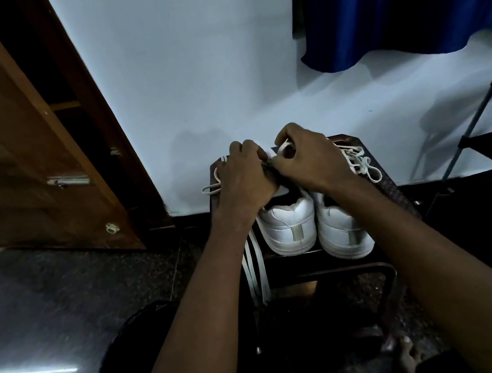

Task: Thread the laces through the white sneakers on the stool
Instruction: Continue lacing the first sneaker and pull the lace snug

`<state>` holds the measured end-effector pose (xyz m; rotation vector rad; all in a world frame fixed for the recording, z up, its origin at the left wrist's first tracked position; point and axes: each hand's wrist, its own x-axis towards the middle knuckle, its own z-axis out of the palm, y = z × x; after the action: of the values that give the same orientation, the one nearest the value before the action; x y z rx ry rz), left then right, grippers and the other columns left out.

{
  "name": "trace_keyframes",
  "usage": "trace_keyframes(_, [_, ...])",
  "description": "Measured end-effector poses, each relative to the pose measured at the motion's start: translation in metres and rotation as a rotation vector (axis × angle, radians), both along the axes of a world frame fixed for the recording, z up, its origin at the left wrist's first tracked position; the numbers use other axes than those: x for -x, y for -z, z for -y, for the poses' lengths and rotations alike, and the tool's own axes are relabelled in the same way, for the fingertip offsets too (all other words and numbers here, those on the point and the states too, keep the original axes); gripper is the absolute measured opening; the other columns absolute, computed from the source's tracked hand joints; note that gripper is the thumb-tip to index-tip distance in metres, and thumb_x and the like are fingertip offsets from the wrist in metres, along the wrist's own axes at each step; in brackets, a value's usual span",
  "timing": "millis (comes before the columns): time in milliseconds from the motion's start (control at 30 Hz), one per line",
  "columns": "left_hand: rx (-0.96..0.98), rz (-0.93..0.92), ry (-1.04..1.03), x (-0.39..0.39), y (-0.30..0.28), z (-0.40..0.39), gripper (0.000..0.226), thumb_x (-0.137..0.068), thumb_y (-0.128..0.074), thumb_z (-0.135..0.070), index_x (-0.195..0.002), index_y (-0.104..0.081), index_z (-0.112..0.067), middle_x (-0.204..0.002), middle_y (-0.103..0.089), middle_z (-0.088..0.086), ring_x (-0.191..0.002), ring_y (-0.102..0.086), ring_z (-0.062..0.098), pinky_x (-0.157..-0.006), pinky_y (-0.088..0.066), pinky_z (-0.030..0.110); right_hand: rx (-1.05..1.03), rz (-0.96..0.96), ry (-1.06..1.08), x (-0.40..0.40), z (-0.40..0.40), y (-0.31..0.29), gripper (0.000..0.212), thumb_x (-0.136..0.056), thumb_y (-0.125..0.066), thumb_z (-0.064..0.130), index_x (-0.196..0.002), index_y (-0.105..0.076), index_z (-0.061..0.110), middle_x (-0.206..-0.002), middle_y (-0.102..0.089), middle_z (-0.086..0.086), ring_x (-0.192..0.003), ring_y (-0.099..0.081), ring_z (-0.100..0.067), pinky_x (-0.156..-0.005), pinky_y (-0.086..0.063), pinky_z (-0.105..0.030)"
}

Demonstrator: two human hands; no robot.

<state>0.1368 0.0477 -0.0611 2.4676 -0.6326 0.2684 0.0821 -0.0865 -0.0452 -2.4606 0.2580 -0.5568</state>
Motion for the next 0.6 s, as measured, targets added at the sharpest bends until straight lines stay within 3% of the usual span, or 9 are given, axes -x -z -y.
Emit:
trace_keyframes(167, [-0.004,0.033,-0.022,0.001,-0.003,-0.002,0.019,-0.091,-0.066,-0.03,-0.108,-0.063,-0.02,-0.109,-0.057,0.003,-0.109,-0.058,0.027,-0.102,-0.039,0.043,0.029,-0.119,-0.053,-0.003,-0.001,0.003,0.039,-0.075,-0.053,0.062,-0.1,-0.067,0.035,-0.099,-0.072,0.013,-0.095,-0.065,-0.017,-0.083,-0.052,-0.037])
trace_keyframes(333, [0.04,0.037,-0.012,0.0,-0.001,-0.002,0.019,-0.088,-0.069,-0.026,-0.107,-0.066,-0.023,-0.103,-0.057,-0.001,-0.11,-0.059,0.027,-0.103,-0.04,0.043,0.068,-0.145,0.012,-0.007,0.004,0.006,0.023,-0.083,-0.057,0.031,-0.099,-0.073,0.023,-0.099,-0.074,0.001,-0.097,-0.065,-0.028,-0.081,-0.054,-0.04])
trace_keyframes(600, [0.004,0.065,0.009,-0.004,0.001,-0.002,0.016,-0.089,-0.064,-0.011,-0.101,-0.065,-0.02,-0.107,-0.063,0.001,-0.107,-0.06,0.026,-0.099,-0.037,0.043,-0.039,-0.161,0.057,-0.016,0.007,0.011,0.021,-0.085,-0.057,0.031,-0.097,-0.074,0.027,-0.103,-0.075,0.005,-0.101,-0.067,-0.025,-0.087,-0.057,-0.043])
